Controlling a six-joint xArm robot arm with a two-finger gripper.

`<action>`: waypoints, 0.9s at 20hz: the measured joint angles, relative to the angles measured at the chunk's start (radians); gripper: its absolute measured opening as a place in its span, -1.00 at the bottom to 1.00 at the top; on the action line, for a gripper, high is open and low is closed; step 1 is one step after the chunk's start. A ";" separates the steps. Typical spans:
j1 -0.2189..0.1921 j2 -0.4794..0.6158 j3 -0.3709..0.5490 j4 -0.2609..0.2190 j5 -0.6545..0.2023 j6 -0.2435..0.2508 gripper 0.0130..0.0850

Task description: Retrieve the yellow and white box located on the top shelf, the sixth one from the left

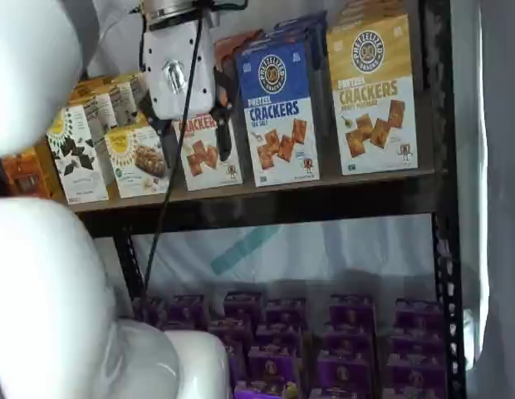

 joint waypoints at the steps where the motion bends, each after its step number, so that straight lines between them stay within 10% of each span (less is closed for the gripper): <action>1: 0.002 -0.036 0.037 -0.008 -0.065 -0.001 1.00; 18: -0.076 -0.030 0.095 -0.094 -0.182 -0.101 1.00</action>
